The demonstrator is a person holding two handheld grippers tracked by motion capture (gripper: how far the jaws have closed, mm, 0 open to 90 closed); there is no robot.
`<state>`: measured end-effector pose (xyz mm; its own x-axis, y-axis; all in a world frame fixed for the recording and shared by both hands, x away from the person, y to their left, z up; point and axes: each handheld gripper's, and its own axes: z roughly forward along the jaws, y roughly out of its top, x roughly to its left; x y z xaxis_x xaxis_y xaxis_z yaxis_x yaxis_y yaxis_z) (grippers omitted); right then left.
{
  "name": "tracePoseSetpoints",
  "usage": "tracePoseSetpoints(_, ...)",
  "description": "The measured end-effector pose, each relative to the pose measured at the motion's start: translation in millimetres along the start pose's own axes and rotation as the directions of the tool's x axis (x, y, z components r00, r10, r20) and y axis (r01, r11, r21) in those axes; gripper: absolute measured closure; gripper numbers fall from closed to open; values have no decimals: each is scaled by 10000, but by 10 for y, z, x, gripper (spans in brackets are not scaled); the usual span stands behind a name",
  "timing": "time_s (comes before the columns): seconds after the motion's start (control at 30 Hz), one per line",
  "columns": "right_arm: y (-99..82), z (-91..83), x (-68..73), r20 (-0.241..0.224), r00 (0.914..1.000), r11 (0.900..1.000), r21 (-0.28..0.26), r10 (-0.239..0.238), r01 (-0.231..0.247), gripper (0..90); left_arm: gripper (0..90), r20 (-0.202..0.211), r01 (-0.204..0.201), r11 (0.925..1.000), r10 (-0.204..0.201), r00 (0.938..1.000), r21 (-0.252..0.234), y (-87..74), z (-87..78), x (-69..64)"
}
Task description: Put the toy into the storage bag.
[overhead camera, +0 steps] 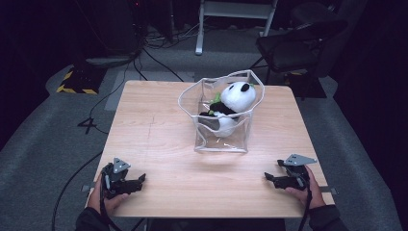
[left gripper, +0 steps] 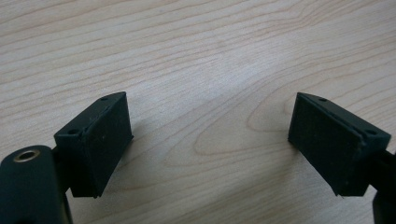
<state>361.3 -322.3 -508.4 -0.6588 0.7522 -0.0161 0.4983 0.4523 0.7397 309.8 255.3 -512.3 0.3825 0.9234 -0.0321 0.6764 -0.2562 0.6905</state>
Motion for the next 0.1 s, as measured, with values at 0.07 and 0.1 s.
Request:
tracePoseSetpoints(0.07, -1, 0, 0, 6, 10000, 10000, -9, -2, 2, 184, 134, 15, -7, 10000, 7, 10000, 6, 1, 1, 1)
tracePoseSetpoints(0.1, -2, 0, 0, 11, 10000, 10000, -12, 1, -1, 184, 133, 31, 3, 10000, -3, 10000, 5, 3, 3, 1)
